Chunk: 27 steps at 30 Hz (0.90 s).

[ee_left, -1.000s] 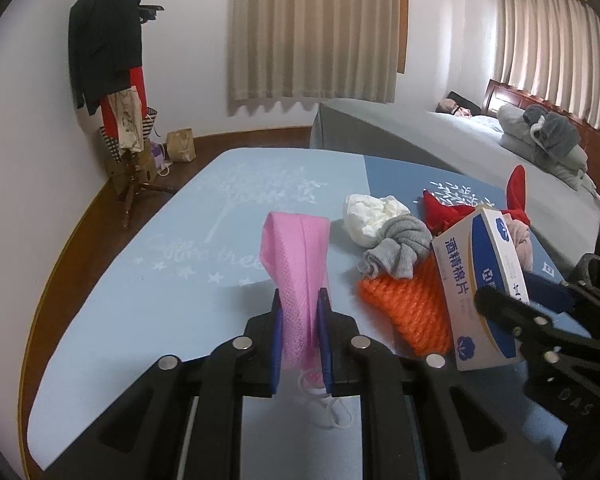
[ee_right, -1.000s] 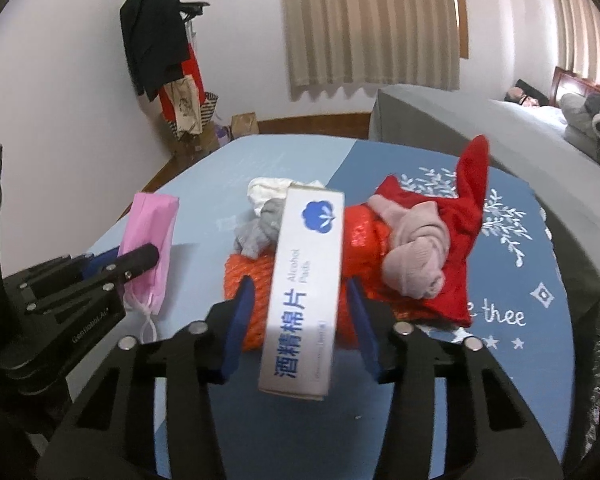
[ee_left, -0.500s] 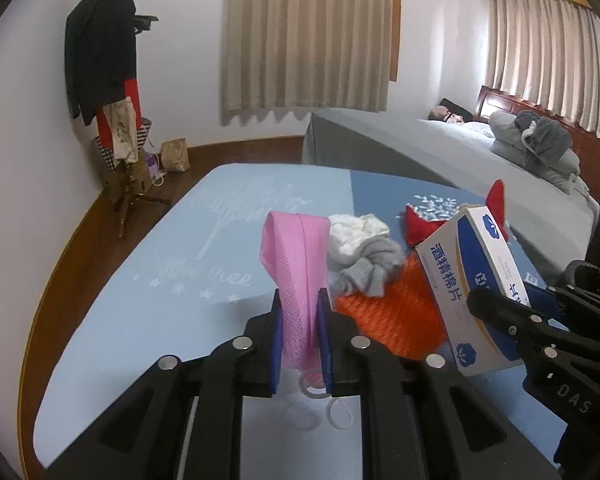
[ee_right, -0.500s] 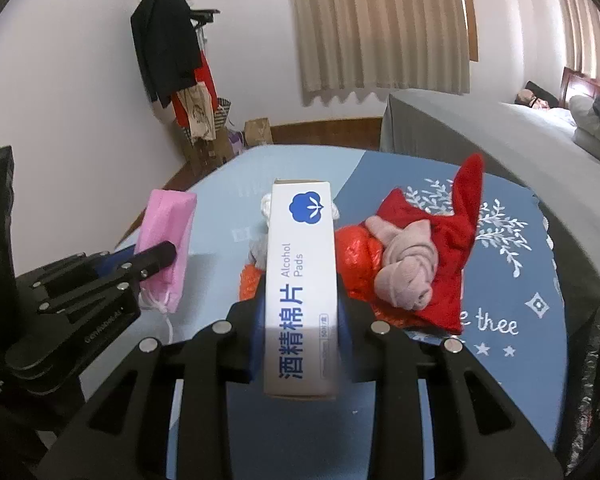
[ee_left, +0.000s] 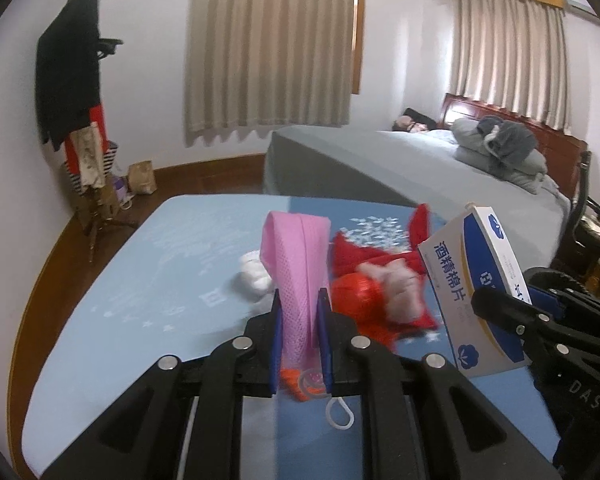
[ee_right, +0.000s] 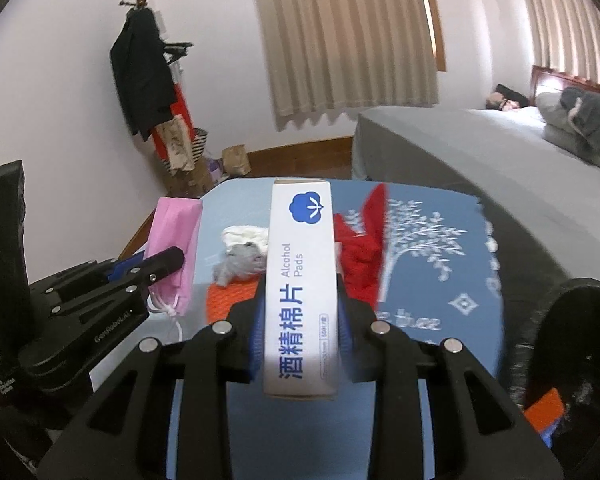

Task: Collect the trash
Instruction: 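Carry the pink mask and alcohol pads box over the bin and release both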

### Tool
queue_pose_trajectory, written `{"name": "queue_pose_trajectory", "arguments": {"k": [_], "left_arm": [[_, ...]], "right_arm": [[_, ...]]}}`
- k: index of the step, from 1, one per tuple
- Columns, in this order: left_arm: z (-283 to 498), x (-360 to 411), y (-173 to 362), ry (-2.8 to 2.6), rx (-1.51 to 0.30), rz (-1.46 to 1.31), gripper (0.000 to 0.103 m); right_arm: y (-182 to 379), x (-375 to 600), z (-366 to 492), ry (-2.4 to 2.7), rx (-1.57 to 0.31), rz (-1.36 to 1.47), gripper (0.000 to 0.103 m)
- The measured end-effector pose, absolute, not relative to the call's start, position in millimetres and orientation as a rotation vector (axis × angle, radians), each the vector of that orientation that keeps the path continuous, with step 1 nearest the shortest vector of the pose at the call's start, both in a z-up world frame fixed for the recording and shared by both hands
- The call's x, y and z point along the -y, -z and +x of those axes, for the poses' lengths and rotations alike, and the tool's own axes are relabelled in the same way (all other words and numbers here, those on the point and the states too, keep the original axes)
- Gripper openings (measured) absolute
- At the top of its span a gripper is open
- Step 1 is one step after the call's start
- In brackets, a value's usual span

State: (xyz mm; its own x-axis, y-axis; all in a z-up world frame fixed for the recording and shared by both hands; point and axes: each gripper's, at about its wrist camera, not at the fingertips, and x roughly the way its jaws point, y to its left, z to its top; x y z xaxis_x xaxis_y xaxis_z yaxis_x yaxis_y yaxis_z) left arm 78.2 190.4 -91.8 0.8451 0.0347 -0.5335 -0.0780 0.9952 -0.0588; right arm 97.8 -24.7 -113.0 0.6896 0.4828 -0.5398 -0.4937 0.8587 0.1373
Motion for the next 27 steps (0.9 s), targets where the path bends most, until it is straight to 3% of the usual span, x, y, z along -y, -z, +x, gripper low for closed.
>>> {"name": "queue_pose_trajectory", "arguments": {"k": [27], "left_arm": [[112.5, -4.6, 74.3, 0.341, -0.523, -0.012, 0.016]], "right_arm": [[117.5, 233.9, 93.9, -0.084, -0.552, 0.096, 0.029]]}}
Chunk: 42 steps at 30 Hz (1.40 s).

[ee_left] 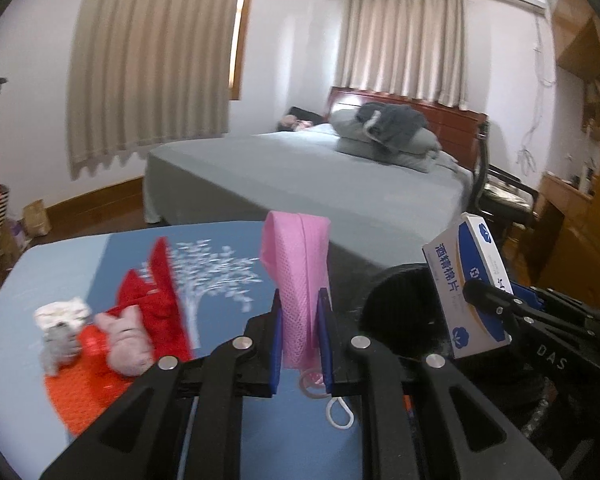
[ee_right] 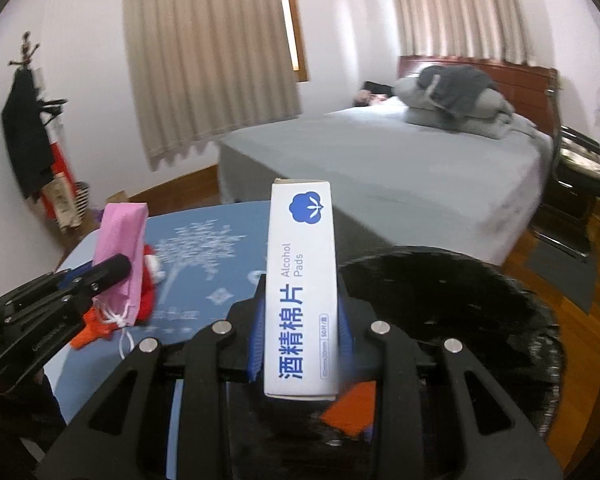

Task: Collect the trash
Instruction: 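Carry the pink mask and alcohol pads box over the bin and release both, then move both tools back over the table toward the red cloth and towel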

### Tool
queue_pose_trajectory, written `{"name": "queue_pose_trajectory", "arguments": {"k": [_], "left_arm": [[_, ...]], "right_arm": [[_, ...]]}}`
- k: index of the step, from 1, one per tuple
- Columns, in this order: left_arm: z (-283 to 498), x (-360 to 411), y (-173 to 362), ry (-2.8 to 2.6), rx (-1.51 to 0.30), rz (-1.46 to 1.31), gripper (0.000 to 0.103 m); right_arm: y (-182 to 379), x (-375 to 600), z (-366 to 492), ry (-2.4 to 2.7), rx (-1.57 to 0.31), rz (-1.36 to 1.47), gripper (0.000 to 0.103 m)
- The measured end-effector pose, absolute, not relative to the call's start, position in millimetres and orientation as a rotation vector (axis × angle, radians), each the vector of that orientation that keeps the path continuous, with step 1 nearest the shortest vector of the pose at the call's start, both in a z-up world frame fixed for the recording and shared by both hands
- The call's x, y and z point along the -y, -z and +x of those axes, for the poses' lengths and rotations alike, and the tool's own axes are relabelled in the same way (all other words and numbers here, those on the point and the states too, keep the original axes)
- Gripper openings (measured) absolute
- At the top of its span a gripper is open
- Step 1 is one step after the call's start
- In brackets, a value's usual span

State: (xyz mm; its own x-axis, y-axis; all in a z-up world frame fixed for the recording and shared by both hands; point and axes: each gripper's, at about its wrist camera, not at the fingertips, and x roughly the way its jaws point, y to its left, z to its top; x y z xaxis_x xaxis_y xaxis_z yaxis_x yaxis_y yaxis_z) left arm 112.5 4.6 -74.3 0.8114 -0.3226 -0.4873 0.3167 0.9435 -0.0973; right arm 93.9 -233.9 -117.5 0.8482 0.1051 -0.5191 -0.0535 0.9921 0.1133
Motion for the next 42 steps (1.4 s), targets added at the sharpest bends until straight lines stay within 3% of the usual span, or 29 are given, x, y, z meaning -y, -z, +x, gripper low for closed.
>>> {"name": "queue_pose_trajectory", "arguments": {"k": [19, 23, 28, 31, 35, 42], "left_arm": [[132.8, 117.9, 89.2, 0.588, -0.571, 0.025, 0.017], [137.3, 120.3, 93.1, 0.604, -0.591, 0.01, 0.04], [137.5, 107.8, 90.8, 0.569, -0.581, -0.003, 0.052], [135.0, 93.2, 86.6, 0.52, -0.557, -0.001, 0.066], [130.4, 66.2, 81.6, 0.444, -0.525, 0.007, 0.08], [119.3, 8.6, 74.5, 0.297, -0.476, 0.027, 0.088]], "right_arm": [[143.7, 334.2, 80.0, 0.144, -0.57, 0.144, 0.03], [146.4, 342.4, 81.1, 0.174, -0.573, 0.152, 0.032], [146.2, 348.9, 79.6, 0.204, -0.557, 0.161, 0.067], [143.2, 346.4, 77.1, 0.206, -0.533, 0.158, 0.09], [137.4, 332.6, 77.8, 0.176, -0.514, 0.156, 0.097], [129.2, 279.1, 90.4, 0.075, -0.521, 0.136, 0.097]]}}
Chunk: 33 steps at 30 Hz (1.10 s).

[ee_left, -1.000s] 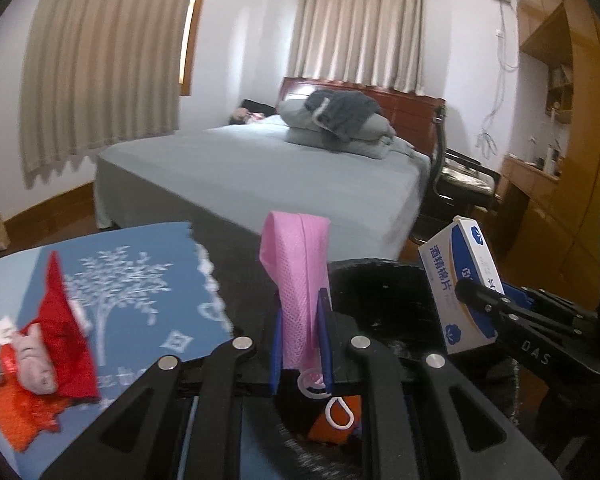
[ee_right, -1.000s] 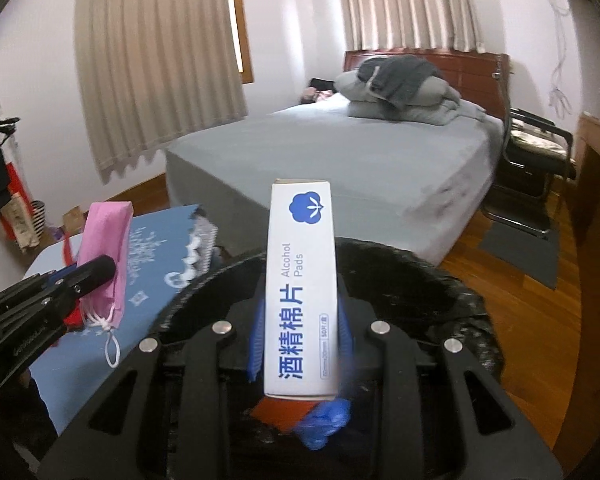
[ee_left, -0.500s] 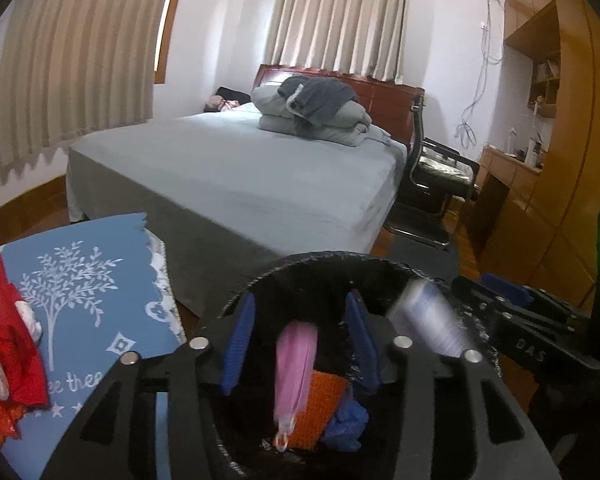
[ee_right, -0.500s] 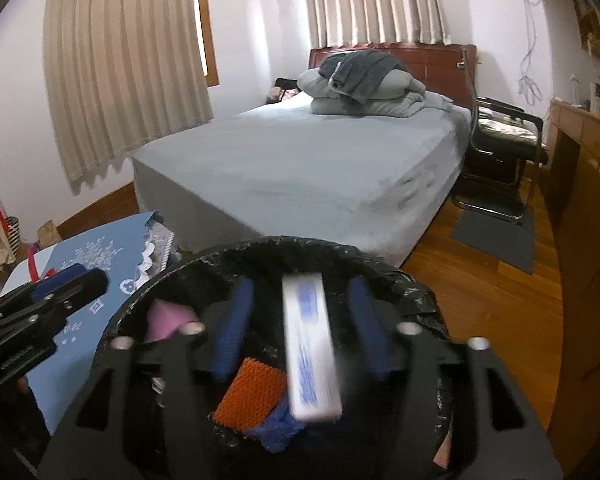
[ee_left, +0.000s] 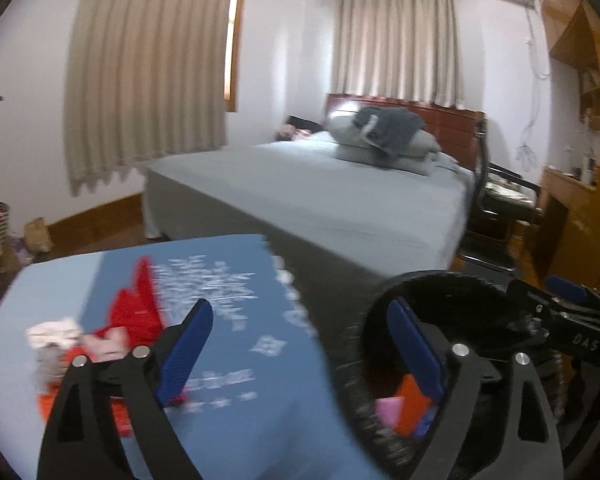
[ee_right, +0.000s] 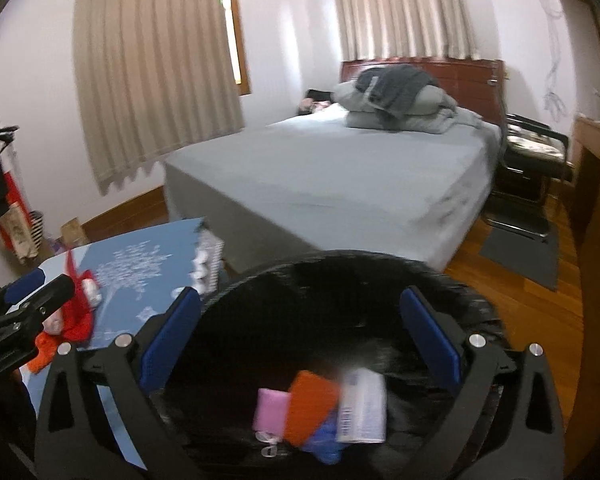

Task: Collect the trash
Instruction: 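Move both tools back over the table toward the red cloth and towel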

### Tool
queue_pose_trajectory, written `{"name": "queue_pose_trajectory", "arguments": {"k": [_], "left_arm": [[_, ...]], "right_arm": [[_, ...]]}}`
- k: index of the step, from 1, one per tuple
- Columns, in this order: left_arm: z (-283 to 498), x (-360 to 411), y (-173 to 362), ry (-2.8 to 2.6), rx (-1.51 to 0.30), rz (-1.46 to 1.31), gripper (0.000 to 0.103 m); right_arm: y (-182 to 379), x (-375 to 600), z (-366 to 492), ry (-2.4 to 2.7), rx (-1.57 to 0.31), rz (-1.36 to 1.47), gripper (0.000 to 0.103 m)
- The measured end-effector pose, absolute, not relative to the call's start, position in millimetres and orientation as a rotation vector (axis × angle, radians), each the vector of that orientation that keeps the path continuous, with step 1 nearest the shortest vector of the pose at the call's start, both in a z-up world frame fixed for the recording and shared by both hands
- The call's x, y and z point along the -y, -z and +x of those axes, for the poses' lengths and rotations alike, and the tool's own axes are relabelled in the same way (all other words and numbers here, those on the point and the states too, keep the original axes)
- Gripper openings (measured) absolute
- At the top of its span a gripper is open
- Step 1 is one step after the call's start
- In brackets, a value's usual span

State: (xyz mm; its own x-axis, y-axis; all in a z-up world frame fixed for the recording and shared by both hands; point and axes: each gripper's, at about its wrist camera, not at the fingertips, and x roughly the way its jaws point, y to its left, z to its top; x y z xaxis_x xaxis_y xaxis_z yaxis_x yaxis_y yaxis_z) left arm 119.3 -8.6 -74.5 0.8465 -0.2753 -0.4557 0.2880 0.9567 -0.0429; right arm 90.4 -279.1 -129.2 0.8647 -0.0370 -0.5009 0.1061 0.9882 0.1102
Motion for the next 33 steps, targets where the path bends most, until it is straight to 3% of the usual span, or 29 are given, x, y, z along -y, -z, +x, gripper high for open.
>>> {"name": "queue_pose_trajectory", "arguments": {"k": [16, 33], "left_arm": [[100.4, -144.9, 96.4, -0.039, -0.501, 0.006, 0.088], [104.1, -212.3, 134.4, -0.172, -0.564, -0.029, 0.087]], "right_arm": [[132.9, 130.7, 128.0, -0.209, -0.553, 0.037, 0.097], [158.7, 29.5, 154.2, -0.37, -0.589, -0.011, 0.095]]}}
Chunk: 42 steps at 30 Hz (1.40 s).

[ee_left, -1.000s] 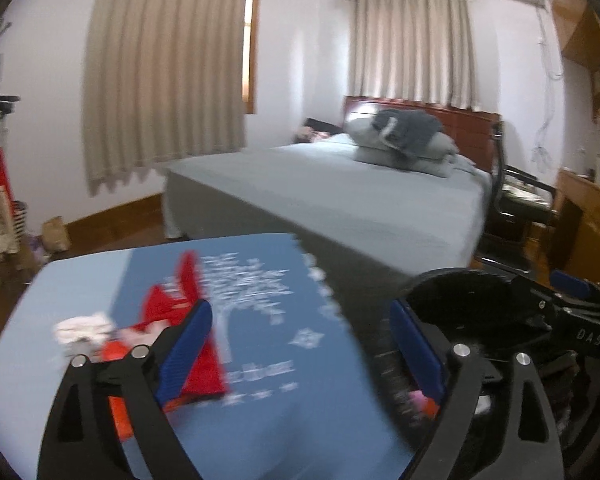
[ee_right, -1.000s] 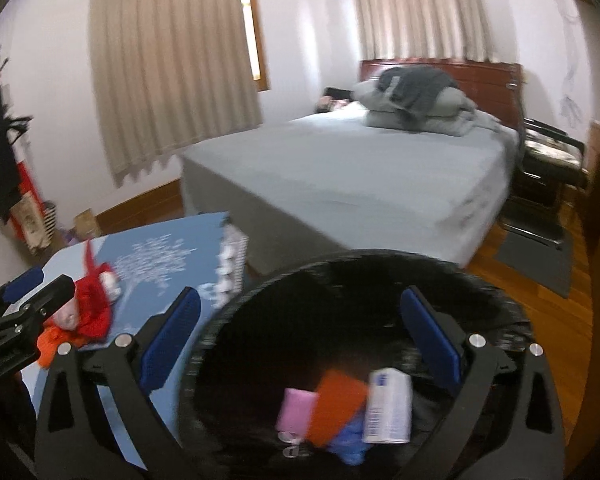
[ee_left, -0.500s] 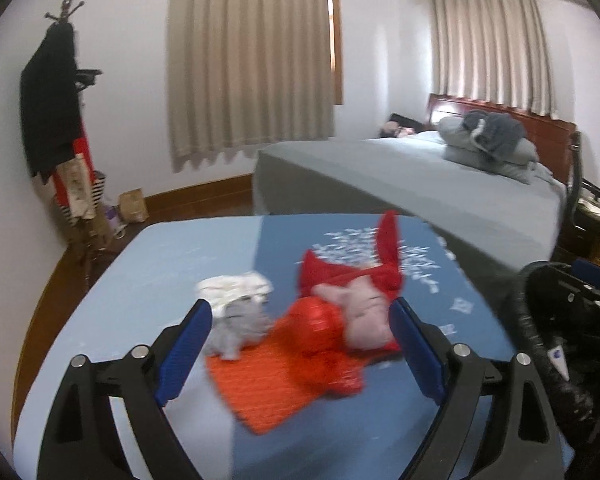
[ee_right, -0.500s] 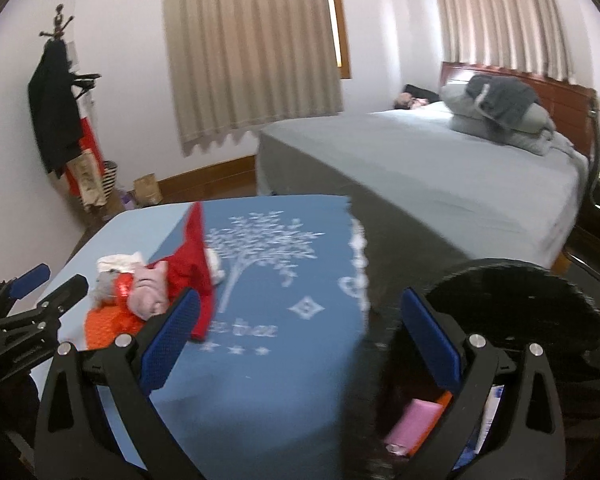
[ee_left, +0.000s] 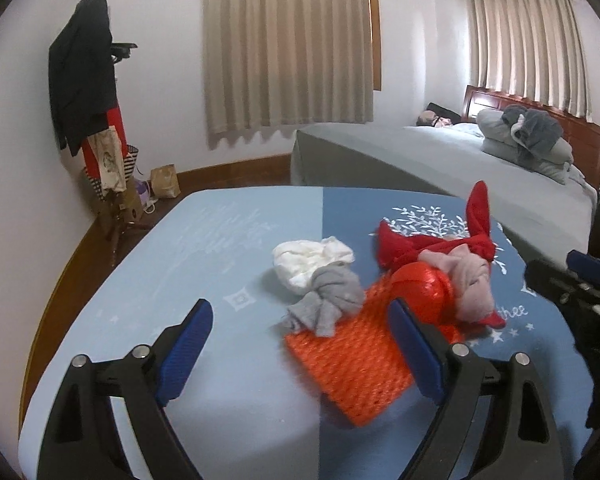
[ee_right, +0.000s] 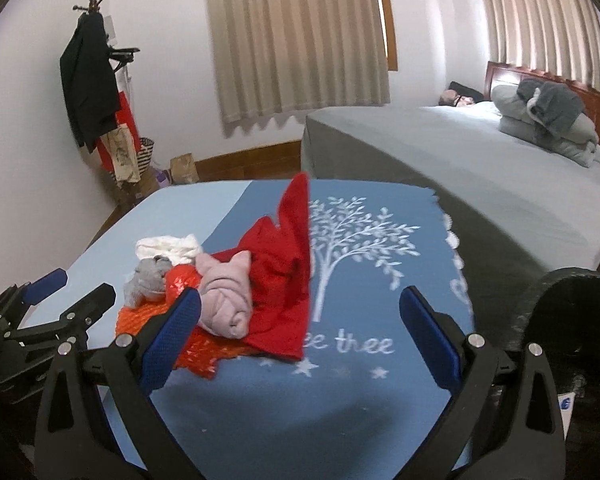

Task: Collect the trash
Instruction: 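Move both tools back over the table toward the red cloth and towel, then grasp the pink rolled towel with the right gripper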

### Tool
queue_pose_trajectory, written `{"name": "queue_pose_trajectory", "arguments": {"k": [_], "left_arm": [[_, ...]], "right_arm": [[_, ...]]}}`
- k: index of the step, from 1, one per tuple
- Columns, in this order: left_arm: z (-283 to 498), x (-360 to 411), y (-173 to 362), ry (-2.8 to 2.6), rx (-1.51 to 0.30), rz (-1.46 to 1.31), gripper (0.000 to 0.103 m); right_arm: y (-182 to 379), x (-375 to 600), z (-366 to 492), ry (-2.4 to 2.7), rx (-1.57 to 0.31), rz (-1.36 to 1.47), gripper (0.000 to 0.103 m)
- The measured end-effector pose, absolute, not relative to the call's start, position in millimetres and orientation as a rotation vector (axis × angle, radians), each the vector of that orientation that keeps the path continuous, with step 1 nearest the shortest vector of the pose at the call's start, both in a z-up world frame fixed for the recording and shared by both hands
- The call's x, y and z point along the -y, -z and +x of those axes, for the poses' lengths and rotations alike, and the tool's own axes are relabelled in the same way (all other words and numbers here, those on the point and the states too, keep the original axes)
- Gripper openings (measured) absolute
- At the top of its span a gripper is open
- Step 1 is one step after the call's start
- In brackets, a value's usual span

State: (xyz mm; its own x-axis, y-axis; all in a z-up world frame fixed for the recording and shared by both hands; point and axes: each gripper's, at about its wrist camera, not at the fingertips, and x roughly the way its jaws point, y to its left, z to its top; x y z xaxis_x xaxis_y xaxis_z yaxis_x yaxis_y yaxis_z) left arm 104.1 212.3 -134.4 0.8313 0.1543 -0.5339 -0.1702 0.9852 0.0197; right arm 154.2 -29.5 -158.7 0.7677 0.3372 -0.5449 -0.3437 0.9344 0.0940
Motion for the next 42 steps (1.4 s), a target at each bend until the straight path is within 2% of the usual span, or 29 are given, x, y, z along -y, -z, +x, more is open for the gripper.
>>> {"name": "queue_pose_trajectory", "arguments": {"k": [4, 6, 17, 22, 35, 42], "left_arm": [[104.8, -219.3, 139.1, -0.179, -0.571, -0.031, 0.087], [105.9, -222.5, 139.7, -0.184, -0.576, -0.039, 0.087], [107.7, -230.4, 145.0, -0.187, -0.591, -0.063, 0.086], [108.0, -232.3, 144.8, -0.188, -0.592, -0.07, 0.086], [108.4, -221.2, 139.3, -0.164, -0.578, -0.067, 0.084], [116.6, -196.3, 136.1, -0.094, -0.574, -0.073, 0.074]], "right_arm": [[166.9, 18.0, 157.8, -0.392, -0.615, -0.02, 0.084], [169.4, 13.4, 159.3, -0.402, -0.624, -0.025, 0.082], [173.6, -7.2, 166.3, -0.479, -0.648, -0.047, 0.058], [176.2, -12.2, 165.7, -0.544, -0.675, -0.045, 0.036], [151.3, 11.4, 147.5, -0.561, -0.629, -0.011, 0.033], [151.2, 39.3, 146.4, -0.501, -0.626, 0.005, 0.033]]}}
